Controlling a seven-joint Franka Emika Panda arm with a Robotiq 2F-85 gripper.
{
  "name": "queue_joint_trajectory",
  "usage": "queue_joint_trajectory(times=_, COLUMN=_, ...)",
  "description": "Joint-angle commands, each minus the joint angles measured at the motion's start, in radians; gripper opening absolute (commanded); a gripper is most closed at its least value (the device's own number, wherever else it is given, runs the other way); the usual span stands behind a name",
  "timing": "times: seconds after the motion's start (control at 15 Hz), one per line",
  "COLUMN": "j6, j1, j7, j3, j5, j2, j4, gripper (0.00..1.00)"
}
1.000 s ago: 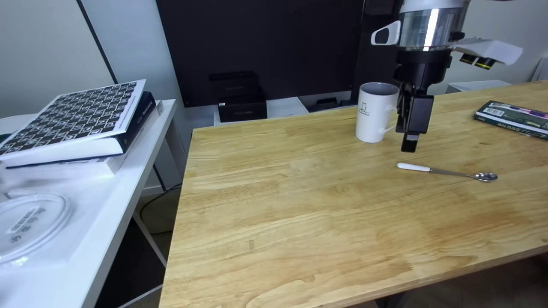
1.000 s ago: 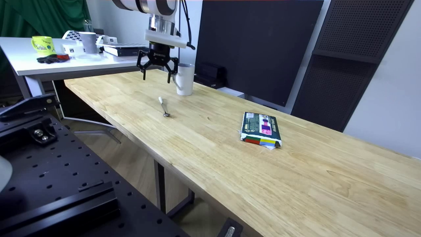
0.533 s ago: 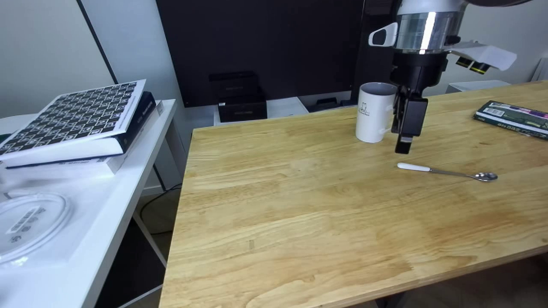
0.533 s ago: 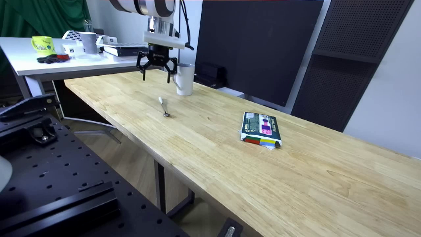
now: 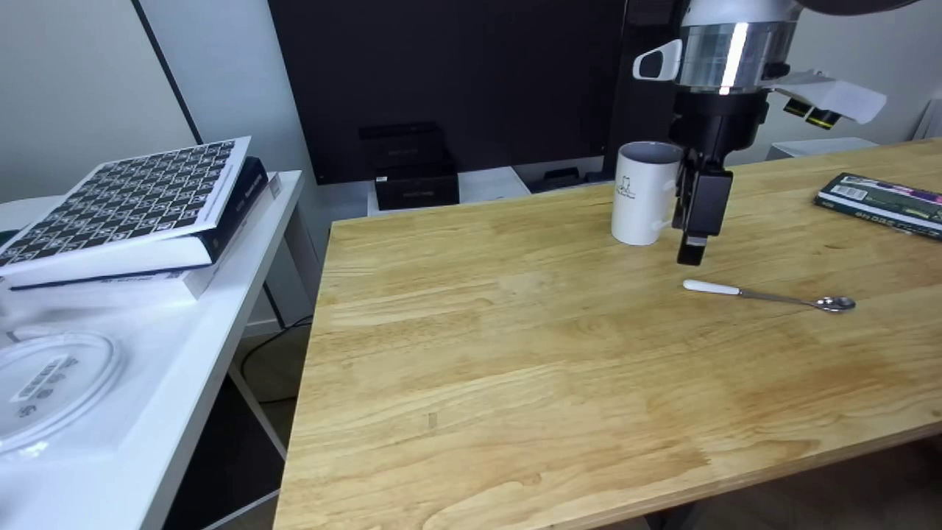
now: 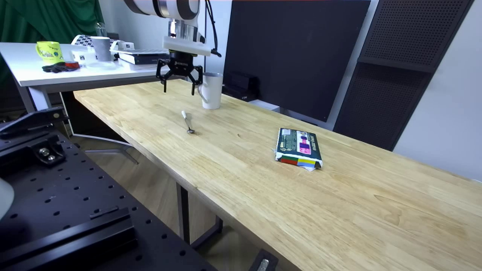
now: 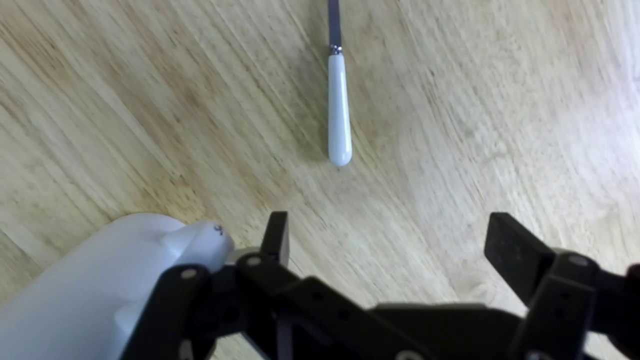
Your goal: Put the spoon in the white cup
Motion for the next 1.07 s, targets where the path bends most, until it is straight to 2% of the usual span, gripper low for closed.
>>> queue_joint_trajectory(times=0.0, j6=-0.004, j1=-0.013, j7=0.011, j3=0.014, j5=-0.016, j2=0.003, j4=0.004, gripper=1.00)
queue_joint_trajectory(times=0.13, j6=0.005, j1=0.018, j7=0.053, j3=-0.016, j5=-0.045, j2=0.001, j4=-0.002, gripper=1.00)
queue_joint_trajectory(times=0.6, j6=0.029, j1=0.056, j7=0.115, j3=-0.052, j5=-0.110, j2=0.006, j4=-0.012, gripper=1.00)
queue_joint_trajectory(times=1.0, j6=0.079, j1=0.052, j7=0.137, j3=-0.048, j5=-0.111, j2=0.028, j4=-0.023, gripper=1.00)
